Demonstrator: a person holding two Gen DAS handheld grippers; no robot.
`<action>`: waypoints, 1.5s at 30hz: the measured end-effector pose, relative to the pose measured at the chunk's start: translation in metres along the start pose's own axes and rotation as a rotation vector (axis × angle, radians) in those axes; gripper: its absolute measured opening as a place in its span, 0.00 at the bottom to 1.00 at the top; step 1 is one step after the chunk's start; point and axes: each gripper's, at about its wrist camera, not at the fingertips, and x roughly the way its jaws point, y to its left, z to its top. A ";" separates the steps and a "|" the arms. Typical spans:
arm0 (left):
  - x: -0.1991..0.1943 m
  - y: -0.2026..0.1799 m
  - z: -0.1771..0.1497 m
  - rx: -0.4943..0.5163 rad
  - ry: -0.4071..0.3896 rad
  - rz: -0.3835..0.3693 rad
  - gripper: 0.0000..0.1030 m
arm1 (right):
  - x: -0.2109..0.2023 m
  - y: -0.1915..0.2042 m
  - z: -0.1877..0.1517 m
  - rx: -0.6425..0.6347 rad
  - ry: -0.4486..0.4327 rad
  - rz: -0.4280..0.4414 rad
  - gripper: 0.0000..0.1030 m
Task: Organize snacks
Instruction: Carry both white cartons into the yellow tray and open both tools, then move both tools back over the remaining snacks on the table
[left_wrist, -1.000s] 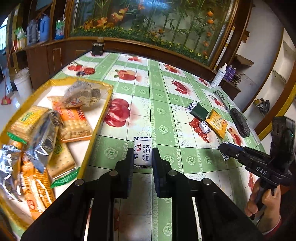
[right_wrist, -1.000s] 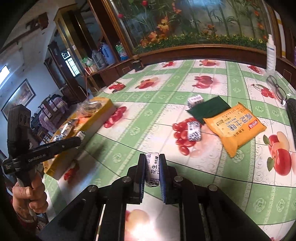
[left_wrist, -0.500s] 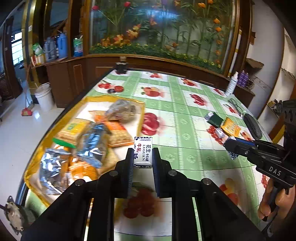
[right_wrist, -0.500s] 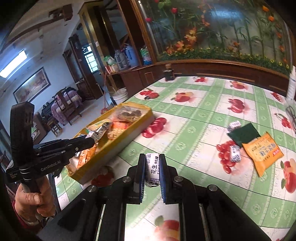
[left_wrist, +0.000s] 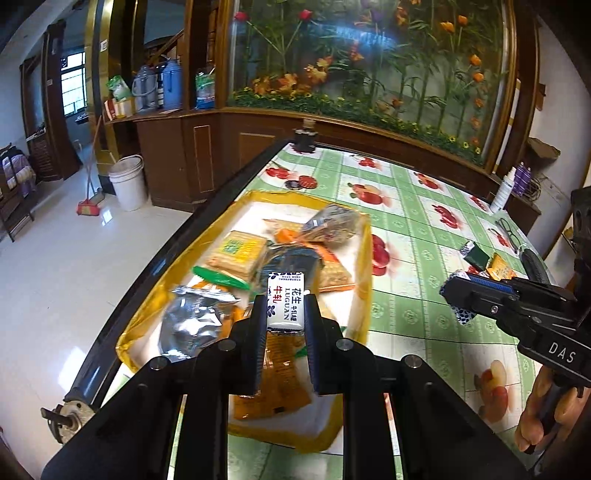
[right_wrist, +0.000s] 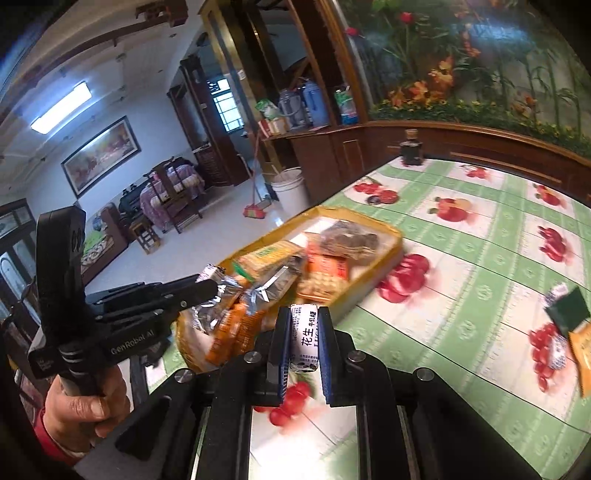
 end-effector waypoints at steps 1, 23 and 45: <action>0.001 0.005 -0.001 -0.008 0.003 0.005 0.16 | 0.006 0.006 0.002 -0.007 0.005 0.011 0.13; 0.021 0.038 -0.013 -0.058 0.039 0.082 0.16 | 0.088 0.046 0.008 -0.036 0.098 0.080 0.13; 0.007 0.034 -0.007 -0.061 -0.012 0.180 0.73 | 0.039 0.015 0.012 -0.001 -0.014 -0.019 0.54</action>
